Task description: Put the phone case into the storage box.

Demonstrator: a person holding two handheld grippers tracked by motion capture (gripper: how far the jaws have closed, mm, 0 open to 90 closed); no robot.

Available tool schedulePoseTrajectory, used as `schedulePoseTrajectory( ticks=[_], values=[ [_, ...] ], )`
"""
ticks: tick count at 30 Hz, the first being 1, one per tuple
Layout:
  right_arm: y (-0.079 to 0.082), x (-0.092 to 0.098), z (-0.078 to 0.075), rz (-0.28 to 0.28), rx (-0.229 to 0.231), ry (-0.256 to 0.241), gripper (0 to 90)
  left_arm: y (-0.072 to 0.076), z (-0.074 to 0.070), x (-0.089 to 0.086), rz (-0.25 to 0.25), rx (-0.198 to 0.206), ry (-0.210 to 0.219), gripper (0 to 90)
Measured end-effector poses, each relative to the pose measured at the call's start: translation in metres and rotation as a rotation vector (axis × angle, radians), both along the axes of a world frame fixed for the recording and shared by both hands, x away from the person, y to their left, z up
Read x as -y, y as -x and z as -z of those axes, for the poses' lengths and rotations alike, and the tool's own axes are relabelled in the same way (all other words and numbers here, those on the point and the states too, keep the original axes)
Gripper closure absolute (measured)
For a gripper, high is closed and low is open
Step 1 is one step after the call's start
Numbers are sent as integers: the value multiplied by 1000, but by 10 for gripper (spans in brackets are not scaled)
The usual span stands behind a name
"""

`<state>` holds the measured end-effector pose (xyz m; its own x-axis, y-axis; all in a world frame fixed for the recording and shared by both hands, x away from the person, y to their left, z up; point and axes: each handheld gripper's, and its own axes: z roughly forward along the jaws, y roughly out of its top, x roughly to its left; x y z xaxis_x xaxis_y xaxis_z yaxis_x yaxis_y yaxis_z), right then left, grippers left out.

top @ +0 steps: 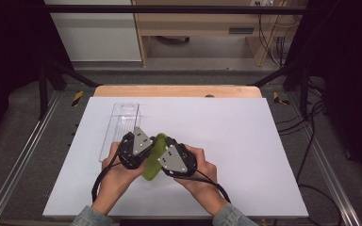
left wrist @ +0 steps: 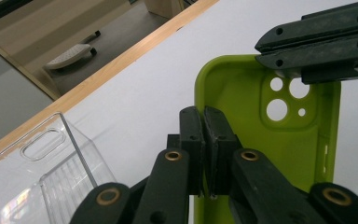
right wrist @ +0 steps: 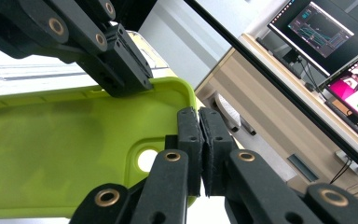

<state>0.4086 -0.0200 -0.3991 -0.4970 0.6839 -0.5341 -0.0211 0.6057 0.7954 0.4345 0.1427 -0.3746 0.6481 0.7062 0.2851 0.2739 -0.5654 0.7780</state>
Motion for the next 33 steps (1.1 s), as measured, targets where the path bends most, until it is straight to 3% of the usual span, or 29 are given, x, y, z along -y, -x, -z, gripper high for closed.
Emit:
schedulePoseTrajectory(
  ticks=[9,11,15,19,25,33],
  values=[
    [-3,2,-2,-22,-44,-30,789,-1,2,-1,-23,9,7,876],
    [-3,3,-3,-23,-51,-47,722,-1,2,-1,-29,14,15,878],
    [-3,9,-6,-35,-77,-111,562,-2,1,-3,-35,20,19,878],
    [-2,16,-11,-50,-110,-181,464,-2,1,-3,-40,23,23,879],
    [0,27,-19,-81,-164,-280,365,-2,2,-4,-52,29,40,878],
    [-3,56,-18,-68,-190,-332,281,-4,2,-8,-65,28,61,878]
  ],
)
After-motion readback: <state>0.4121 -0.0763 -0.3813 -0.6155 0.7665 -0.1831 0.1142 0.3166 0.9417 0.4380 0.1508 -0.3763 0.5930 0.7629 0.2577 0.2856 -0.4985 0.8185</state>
